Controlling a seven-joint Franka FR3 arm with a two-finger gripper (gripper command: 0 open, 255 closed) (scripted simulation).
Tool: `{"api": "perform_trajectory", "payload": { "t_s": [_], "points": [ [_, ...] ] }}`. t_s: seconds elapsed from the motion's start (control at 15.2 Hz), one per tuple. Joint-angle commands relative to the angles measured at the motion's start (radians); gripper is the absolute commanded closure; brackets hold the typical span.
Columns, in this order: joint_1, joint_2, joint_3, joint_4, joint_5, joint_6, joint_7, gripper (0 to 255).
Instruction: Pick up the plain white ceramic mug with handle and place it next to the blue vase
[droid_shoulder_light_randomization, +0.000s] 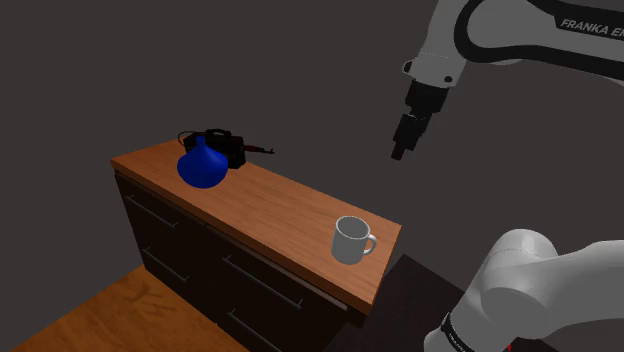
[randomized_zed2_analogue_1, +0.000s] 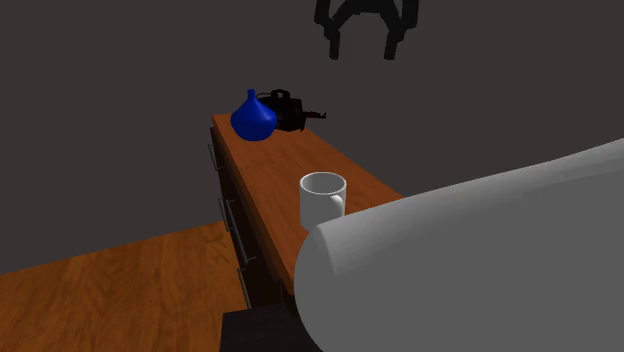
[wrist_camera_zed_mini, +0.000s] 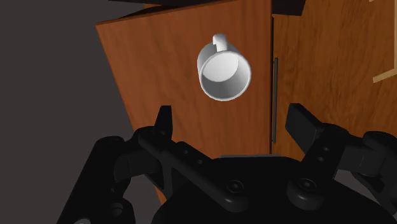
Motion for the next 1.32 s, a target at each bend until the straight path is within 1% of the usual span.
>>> {"api": "perform_trajectory", "payload": {
  "t_s": [0.0,0.33,0.66,0.92,1.19,1.25],
  "points": [
    [0.000,0.000,0.000,0.000,0.000,0.000,0.000,0],
    [-0.002,-0.011,0.000,-0.177,-0.007,0.176,0.001,0],
    [-0.003,0.020,-0.001,-0.327,-0.013,0.367,0.002,0],
    [-0.004,0.082,-0.003,-0.425,-0.019,0.535,0.004,0],
    [-0.003,0.184,-0.006,-0.499,-0.024,0.719,0.005,0],
    [-0.003,0.200,-0.007,-0.507,-0.025,0.745,0.005,0]
  ]
}}
